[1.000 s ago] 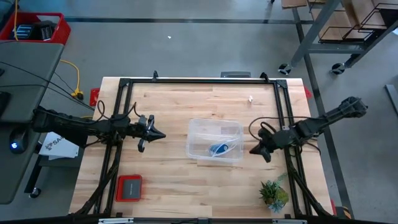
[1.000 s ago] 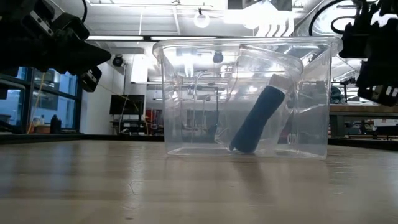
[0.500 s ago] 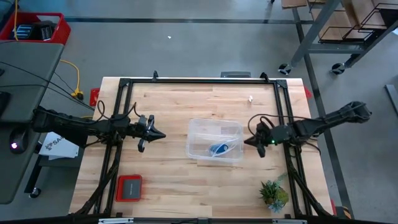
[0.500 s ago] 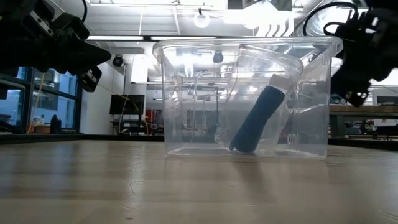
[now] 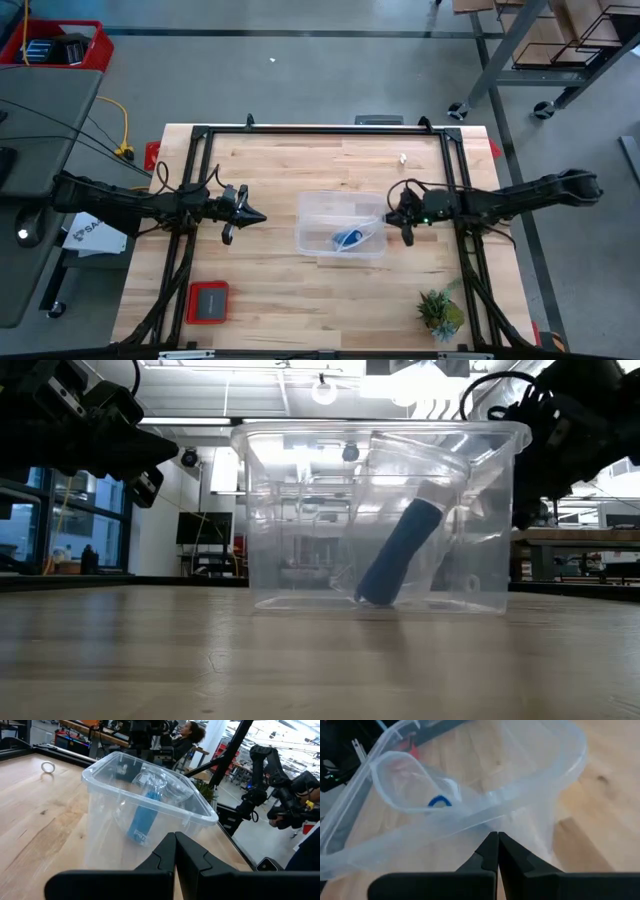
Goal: Roll bandage
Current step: Move the transparent container to the center, then return to Home Position
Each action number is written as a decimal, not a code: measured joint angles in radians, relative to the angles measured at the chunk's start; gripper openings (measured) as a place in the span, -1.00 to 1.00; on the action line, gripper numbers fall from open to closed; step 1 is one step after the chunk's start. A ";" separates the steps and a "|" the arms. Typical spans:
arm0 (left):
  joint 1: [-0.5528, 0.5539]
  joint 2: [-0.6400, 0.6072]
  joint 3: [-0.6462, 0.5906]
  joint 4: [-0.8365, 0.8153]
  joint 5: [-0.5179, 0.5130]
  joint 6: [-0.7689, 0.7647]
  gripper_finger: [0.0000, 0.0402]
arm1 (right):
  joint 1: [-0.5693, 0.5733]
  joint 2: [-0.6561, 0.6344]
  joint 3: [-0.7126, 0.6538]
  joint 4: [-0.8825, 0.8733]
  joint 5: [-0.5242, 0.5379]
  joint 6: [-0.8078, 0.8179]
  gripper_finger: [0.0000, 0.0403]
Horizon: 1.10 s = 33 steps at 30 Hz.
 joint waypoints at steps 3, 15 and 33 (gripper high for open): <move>0.000 0.000 0.000 0.000 0.000 0.000 -1.00 | -0.037 0.015 0.000 0.055 -0.011 -0.047 -1.00; 0.000 0.000 0.000 0.000 0.000 0.000 -1.00 | -0.248 -0.034 0.000 0.147 -0.280 -0.116 -1.00; 0.000 0.000 0.000 0.000 0.000 0.000 -1.00 | 0.055 -0.157 -0.090 0.308 0.062 -0.169 -1.00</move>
